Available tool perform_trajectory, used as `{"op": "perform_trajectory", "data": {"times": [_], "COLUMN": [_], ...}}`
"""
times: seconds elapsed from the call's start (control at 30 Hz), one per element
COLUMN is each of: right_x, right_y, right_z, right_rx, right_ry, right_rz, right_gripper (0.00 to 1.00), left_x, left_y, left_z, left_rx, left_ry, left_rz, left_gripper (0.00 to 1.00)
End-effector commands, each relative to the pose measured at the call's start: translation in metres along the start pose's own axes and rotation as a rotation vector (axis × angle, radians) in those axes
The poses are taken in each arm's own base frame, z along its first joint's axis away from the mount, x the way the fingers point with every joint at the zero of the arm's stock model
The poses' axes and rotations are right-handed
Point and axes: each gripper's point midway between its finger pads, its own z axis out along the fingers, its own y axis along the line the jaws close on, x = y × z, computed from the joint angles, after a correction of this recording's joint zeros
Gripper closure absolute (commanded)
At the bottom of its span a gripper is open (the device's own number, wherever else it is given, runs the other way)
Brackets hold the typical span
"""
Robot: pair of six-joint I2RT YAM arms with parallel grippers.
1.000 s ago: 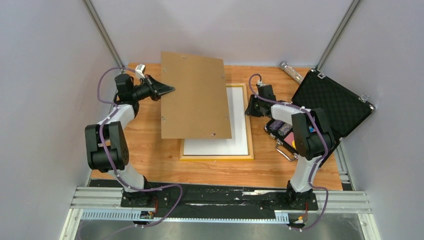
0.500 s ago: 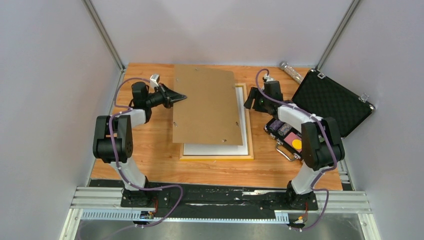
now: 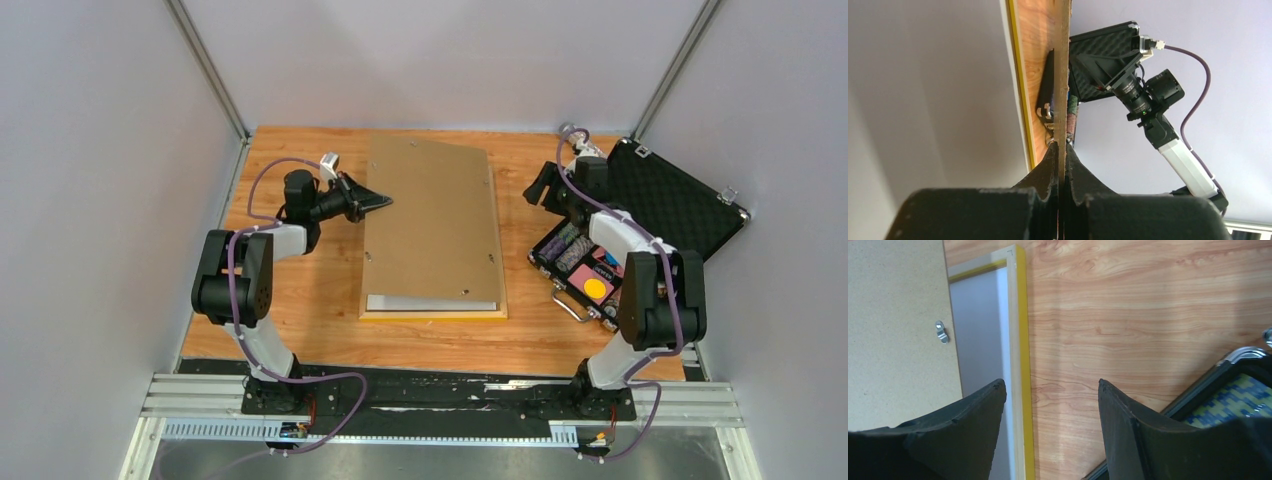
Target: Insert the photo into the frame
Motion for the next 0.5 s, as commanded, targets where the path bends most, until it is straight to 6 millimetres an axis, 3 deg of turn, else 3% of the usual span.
{"op": "perform_trajectory", "data": {"times": [0.0,0.27,0.47], "right_x": [-0.036,-0.043,-0.036], "right_y": [0.018,0.022,0.020], "right_z": [-0.020,-0.028,-0.025], "right_rx": [-0.099,-0.116,-0.119], "right_ry": [-0.121,-0.154,-0.143], "right_rz": [-0.046,-0.070,-0.065], "right_gripper": [0.34,0.34,0.34], "left_x": [-0.009,-0.005,-0.003], "left_y": [-0.023,-0.008,-0.001], "left_z": [0.001,0.008,0.009], "left_rx": [0.083,0.078,0.055], "left_ry": [-0.039,-0.025,-0.011], "left_rz": [0.062,0.043,0.050], "left_gripper": [1.00,1.00,1.00]}}
